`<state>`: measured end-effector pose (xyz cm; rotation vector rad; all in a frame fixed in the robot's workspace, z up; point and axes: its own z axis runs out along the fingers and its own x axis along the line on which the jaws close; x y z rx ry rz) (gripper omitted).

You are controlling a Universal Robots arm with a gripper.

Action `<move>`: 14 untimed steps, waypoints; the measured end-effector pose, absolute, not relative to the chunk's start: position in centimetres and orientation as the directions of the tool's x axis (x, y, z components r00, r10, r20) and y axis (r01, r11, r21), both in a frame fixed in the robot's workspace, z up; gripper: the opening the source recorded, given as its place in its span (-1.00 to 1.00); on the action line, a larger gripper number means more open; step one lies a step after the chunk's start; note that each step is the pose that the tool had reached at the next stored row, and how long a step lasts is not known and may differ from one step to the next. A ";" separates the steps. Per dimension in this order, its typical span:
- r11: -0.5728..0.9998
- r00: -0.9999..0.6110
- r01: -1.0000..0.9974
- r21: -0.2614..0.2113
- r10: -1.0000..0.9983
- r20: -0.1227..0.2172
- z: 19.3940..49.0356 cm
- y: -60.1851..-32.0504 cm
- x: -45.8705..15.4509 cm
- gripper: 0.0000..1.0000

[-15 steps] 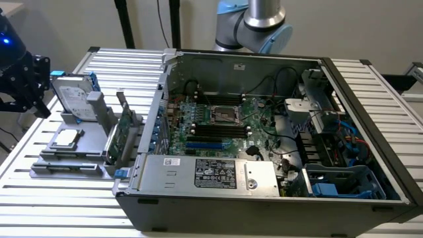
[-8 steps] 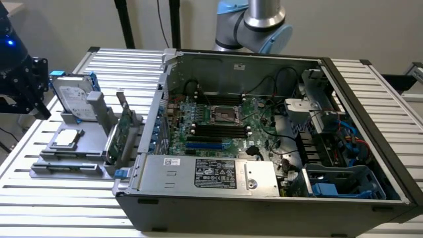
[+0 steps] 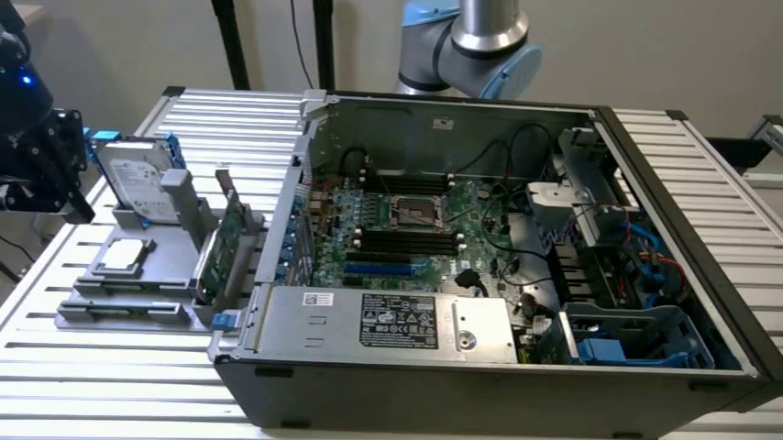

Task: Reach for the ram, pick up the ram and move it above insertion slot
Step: 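Pick up the ram and move it above insertion slot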

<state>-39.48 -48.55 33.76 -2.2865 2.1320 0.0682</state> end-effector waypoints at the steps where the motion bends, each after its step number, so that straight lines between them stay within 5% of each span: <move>1: -0.070 0.069 -0.997 0.019 -0.997 -0.042 33.8 -48.6 -39.5 -0.76; 6: -0.070 0.069 -0.997 0.019 -0.997 -0.042 33.6 -48.6 -39.5 -0.28; 14: -0.070 0.070 -0.997 0.019 -0.997 -0.042 32.2 -48.8 -39.5 -0.15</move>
